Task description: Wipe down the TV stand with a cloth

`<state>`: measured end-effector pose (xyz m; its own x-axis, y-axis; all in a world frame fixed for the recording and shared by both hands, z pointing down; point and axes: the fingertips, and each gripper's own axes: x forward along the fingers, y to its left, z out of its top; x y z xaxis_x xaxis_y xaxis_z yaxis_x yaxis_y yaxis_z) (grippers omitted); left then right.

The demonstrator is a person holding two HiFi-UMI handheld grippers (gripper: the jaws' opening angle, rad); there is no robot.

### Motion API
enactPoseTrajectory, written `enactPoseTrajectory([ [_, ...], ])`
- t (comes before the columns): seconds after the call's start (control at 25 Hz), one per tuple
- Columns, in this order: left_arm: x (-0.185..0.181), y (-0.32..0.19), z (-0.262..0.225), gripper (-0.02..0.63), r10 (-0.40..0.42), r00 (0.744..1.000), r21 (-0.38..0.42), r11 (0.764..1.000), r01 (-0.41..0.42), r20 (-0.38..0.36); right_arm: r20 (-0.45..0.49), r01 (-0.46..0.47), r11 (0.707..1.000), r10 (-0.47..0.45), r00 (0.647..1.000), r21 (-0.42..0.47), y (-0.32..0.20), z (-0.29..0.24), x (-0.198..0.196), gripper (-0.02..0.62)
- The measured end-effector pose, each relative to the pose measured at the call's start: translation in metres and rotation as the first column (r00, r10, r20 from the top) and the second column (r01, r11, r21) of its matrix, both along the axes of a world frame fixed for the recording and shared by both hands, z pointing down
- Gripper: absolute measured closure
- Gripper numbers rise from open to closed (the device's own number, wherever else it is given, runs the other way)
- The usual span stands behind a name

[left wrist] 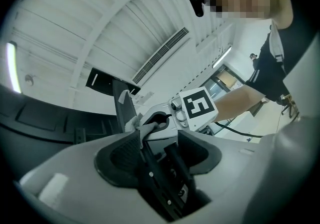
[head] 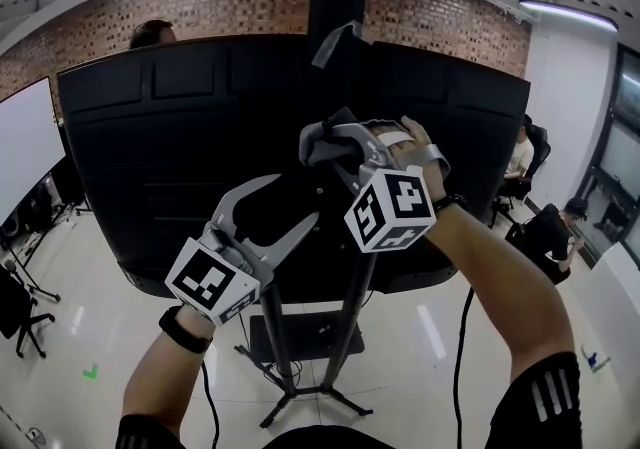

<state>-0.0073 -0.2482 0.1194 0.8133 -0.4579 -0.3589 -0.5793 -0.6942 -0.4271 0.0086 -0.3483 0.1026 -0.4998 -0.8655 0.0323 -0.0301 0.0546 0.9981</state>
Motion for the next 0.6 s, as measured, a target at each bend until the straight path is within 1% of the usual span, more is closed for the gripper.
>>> enactPoseTrajectory([
  [0.2, -0.001, -0.006, 0.035, 0.351, -0.007, 1.000, -0.058, 0.998, 0.006, -0.007, -0.058, -0.043, 0.999, 0.044, 0.997, 0.023, -0.004, 0.034, -0.002, 0.558],
  [0.28, -0.003, -0.007, 0.048, 0.353, -0.013, 1.000, -0.074, 0.997, 0.013, -0.009, -0.071, -0.059, 0.998, 0.059, 0.996, 0.002, -0.005, 0.051, -0.003, 0.558],
  [0.36, -0.006, -0.010, 0.064, 0.351, -0.028, 1.000, -0.074, 0.997, 0.029, 0.009, -0.092, -0.074, 0.997, 0.073, 0.993, -0.017, -0.005, 0.072, -0.003, 0.558],
  [0.4, -0.007, -0.012, 0.073, 0.351, -0.039, 0.999, -0.077, 0.996, 0.041, 0.021, -0.109, -0.082, 0.997, 0.081, 0.991, -0.003, -0.005, 0.080, -0.003, 0.558],
  [0.44, -0.009, -0.014, 0.083, 0.351, -0.049, 0.998, -0.092, 0.994, 0.052, 0.032, -0.128, -0.090, 0.996, 0.093, 0.987, 0.028, -0.005, 0.086, -0.003, 0.555],
  [0.52, -0.010, -0.014, 0.100, 0.351, -0.055, 0.997, -0.141, 0.988, 0.061, 0.047, -0.155, -0.109, 0.989, 0.123, 0.980, 0.097, -0.003, 0.090, -0.002, 0.555],
  [0.6, -0.012, -0.016, 0.111, 0.351, -0.045, 0.998, -0.152, 0.987, 0.050, 0.036, -0.167, -0.125, 0.985, 0.144, 0.975, 0.123, -0.003, 0.090, -0.001, 0.555],
])
